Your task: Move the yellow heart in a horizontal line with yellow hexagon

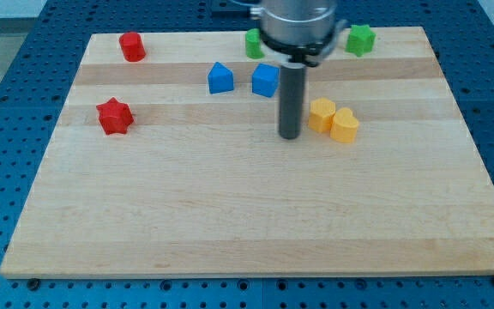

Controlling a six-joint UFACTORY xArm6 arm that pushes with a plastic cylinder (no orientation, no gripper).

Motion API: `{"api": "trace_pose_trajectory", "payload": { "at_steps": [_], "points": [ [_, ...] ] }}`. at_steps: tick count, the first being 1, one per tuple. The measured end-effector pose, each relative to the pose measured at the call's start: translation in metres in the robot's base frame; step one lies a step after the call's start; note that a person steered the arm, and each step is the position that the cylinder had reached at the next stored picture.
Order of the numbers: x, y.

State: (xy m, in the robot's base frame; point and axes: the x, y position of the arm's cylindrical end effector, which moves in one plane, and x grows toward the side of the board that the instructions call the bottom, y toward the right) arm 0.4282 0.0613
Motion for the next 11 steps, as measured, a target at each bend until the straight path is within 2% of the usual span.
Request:
{"api": "trace_pose_trajectory", "payload": {
  "at_steps": [2, 8, 11],
  "points": [
    [0.0, 0.067],
    [0.01, 0.096],
    [0.012, 0.131]
  ]
}}
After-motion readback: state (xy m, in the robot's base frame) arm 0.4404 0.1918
